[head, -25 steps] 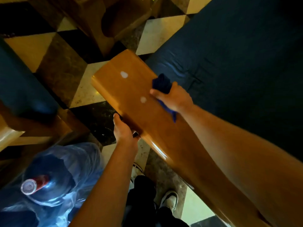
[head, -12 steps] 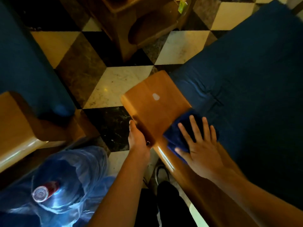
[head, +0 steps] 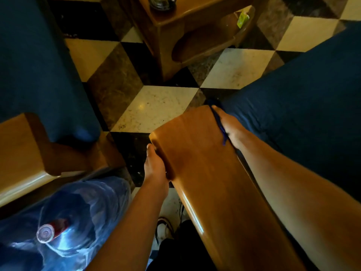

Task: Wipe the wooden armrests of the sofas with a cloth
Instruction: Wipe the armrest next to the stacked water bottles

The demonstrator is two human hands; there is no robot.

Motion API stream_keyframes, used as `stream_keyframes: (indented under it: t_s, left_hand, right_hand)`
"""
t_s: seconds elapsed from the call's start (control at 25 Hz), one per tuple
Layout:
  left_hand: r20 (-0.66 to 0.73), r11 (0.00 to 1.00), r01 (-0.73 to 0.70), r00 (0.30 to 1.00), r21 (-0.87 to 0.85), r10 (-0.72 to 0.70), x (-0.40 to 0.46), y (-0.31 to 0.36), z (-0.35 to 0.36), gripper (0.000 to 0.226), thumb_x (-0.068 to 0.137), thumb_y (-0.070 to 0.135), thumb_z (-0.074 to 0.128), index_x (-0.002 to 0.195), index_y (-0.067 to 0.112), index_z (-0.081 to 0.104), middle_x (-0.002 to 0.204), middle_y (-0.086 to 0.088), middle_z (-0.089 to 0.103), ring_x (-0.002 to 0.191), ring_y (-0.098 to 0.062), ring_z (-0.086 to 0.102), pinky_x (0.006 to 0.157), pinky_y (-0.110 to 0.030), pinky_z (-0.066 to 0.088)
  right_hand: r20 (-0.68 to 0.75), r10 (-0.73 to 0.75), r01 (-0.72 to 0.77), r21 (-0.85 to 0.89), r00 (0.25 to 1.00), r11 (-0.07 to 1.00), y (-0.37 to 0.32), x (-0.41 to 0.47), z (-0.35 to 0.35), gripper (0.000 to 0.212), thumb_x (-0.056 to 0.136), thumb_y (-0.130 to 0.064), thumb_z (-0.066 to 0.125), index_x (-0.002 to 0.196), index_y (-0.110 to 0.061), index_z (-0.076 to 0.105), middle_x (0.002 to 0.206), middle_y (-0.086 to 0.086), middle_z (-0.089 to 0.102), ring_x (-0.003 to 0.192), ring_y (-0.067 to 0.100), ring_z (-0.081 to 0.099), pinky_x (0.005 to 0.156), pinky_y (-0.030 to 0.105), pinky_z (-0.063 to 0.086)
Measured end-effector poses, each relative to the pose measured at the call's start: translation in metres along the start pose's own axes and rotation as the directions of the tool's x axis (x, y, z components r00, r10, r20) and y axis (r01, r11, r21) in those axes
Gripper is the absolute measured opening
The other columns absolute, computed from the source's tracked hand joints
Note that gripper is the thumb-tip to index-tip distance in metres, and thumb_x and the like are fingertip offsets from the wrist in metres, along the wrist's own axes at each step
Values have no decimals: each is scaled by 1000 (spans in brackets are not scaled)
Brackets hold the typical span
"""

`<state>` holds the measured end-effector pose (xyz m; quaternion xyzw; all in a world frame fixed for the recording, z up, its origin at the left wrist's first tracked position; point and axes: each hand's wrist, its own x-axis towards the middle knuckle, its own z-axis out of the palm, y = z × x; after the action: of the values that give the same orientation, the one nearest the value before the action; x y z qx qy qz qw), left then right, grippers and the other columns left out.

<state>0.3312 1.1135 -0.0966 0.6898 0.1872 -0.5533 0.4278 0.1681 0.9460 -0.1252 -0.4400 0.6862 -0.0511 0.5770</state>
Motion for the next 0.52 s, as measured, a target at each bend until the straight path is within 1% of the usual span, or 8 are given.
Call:
stream_keyframes:
  t_s: [0.08, 0.16, 0.24, 0.28, 0.36, 0.4, 0.44, 0.52]
  left_hand:
    - [5, 1000, -1, 1000, -5, 1, 2, 4, 1, 65, 101, 65, 36, 151, 24, 48, 141, -13, 62, 126, -37, 59, 110, -63, 44]
    - [12, 998, 13, 1000, -60, -12, 8, 10, -2, 70, 101, 67, 36, 151, 21, 49, 141, -14, 64, 127, -36, 60, 112, -60, 43]
    - [32, 994, 28, 999, -102, -25, 12, 11, -4, 73, 100, 69, 34, 148, 17, 53, 137, -13, 66, 125, -35, 62, 112, -58, 44]
    - [34, 994, 25, 999, -110, -22, 11, 11, -5, 73, 100, 69, 34, 142, 14, 57, 133, -13, 68, 122, -33, 63, 110, -57, 46]
    - [4, 991, 23, 1000, -134, -23, 11, 7, -10, 71, 101, 68, 32, 127, 11, 64, 118, -13, 74, 113, -32, 67, 103, -54, 52]
    - [2, 989, 30, 1000, -143, -30, 10, 5, -14, 70, 102, 67, 31, 118, 9, 67, 107, -14, 77, 107, -31, 69, 95, -52, 56]
    - [9, 986, 40, 999, -164, -39, 8, 2, -20, 69, 103, 66, 31, 112, 8, 68, 99, -15, 78, 101, -31, 71, 87, -49, 58]
    - [58, 957, 70, 997, -283, -55, 8, -4, -35, 68, 104, 64, 30, 113, 8, 68, 99, -16, 75, 95, -33, 70, 76, -46, 56]
  right_hand:
    - [-78, -100, 96, -51, 992, 994, 18, -21, 2, 61, 95, -71, 50, 127, -21, 63, 131, 2, 68, 99, 16, 67, 92, 33, 47]
    - [-15, -416, 400, -248, 909, 882, 25, -43, 6, 68, 91, -75, 50, 136, -26, 58, 137, -8, 66, 119, 10, 64, 103, 30, 47]
    - [176, -624, 574, -632, 761, 521, 23, -50, 13, 69, 97, -69, 43, 157, -37, 32, 168, 0, 29, 154, 24, 27, 125, 41, 23]
    - [215, -647, 540, -762, 731, 357, 8, -49, 24, 65, 98, -68, 35, 157, -42, 31, 171, 3, 21, 157, 35, 16, 126, 51, 15]
    - [230, -577, 436, -866, 784, 246, -36, -46, 64, 60, 96, -69, 28, 132, -34, 61, 148, 6, 54, 143, 44, 38, 116, 61, 23]
    - [278, -510, 444, -864, 814, 239, -60, -48, 87, 60, 96, -67, 29, 107, -26, 71, 119, 6, 69, 124, 40, 56, 106, 56, 33]
    - [368, -447, 488, -853, 816, 188, -76, -52, 111, 58, 95, -66, 33, 87, -21, 69, 93, 4, 70, 104, 34, 65, 92, 49, 39]
    - [552, -446, 602, -797, 704, -37, -71, -69, 149, 50, 97, -58, 40, 80, -20, 68, 85, -1, 67, 98, 29, 66, 84, 44, 39]
